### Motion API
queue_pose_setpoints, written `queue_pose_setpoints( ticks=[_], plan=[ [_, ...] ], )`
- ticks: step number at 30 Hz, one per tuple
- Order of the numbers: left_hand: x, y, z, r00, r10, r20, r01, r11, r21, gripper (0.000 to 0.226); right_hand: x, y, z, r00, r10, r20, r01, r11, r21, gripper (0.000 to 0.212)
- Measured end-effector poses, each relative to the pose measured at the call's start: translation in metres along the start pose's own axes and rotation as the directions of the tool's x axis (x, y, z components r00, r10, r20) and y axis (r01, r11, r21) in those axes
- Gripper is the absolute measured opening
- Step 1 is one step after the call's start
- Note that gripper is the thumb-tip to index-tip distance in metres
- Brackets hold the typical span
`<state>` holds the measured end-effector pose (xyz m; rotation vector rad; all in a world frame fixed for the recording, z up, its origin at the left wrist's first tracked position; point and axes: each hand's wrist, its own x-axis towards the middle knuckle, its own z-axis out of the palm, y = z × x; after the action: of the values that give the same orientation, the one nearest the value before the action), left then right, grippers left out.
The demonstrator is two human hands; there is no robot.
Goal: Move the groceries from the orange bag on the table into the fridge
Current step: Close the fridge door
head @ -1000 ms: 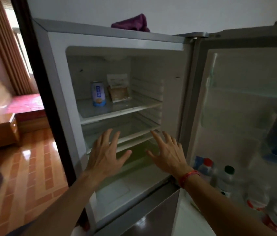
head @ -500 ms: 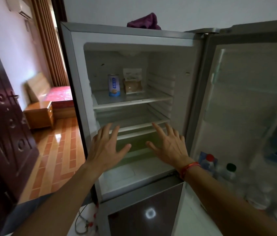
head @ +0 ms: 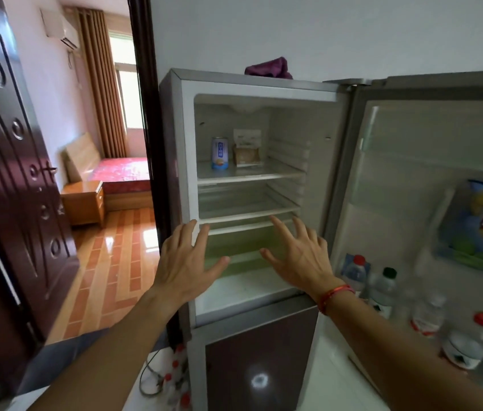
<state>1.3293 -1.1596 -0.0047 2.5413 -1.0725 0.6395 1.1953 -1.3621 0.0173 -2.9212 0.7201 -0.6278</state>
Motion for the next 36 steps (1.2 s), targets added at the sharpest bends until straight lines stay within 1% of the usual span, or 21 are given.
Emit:
queue_pose_setpoints(
  ticks=[5, 9, 18, 22, 25, 28, 33, 36],
  plan=[
    [-0.048, -0.007, -0.025, 1.0, 0.011, 0.017, -0.011, 1.0, -0.022, 0.09, -0.049, -0.021, -0.017, 1.0, 0.017, 0.007, -0.017, 1.0, 0.001, 0.079],
    [-0.076, -0.004, -0.044, 1.0, 0.024, -0.006, -0.024, 0.999, -0.041, 0.089, -0.081, -0.032, -0.028, 1.0, 0.021, 0.0, -0.021, 1.0, 0.012, 0.08],
    [-0.09, 0.022, -0.053, 1.0, 0.021, 0.018, -0.02, 0.998, -0.066, 0.092, -0.118, -0.018, -0.044, 0.999, 0.033, -0.02, -0.033, 0.999, 0.003, 0.077],
    [-0.082, 0.049, -0.048, 0.997, 0.064, 0.033, -0.061, 0.994, -0.091, 0.092, -0.127, 0.007, -0.053, 0.997, 0.067, -0.028, -0.067, 0.998, -0.007, 0.078],
    [-0.076, 0.076, -0.041, 0.993, 0.109, 0.041, -0.103, 0.988, -0.118, 0.093, -0.137, 0.033, -0.063, 0.993, 0.119, -0.02, -0.119, 0.993, -0.023, 0.078],
    [-0.067, 0.109, -0.032, 0.986, 0.155, 0.056, -0.144, 0.977, -0.159, 0.093, -0.149, 0.064, -0.074, 0.983, 0.181, -0.043, -0.182, 0.983, -0.035, 0.078],
    [-0.045, 0.183, -0.018, 0.96, 0.276, 0.055, -0.255, 0.935, -0.247, 0.095, -0.172, 0.13, -0.094, 0.943, 0.324, -0.075, -0.33, 0.941, -0.074, 0.079],
    [-0.034, 0.233, -0.008, 0.929, 0.369, 0.035, -0.342, 0.89, -0.302, 0.091, -0.188, 0.171, -0.107, 0.908, 0.406, -0.107, -0.416, 0.904, -0.103, 0.079]
  ],
)
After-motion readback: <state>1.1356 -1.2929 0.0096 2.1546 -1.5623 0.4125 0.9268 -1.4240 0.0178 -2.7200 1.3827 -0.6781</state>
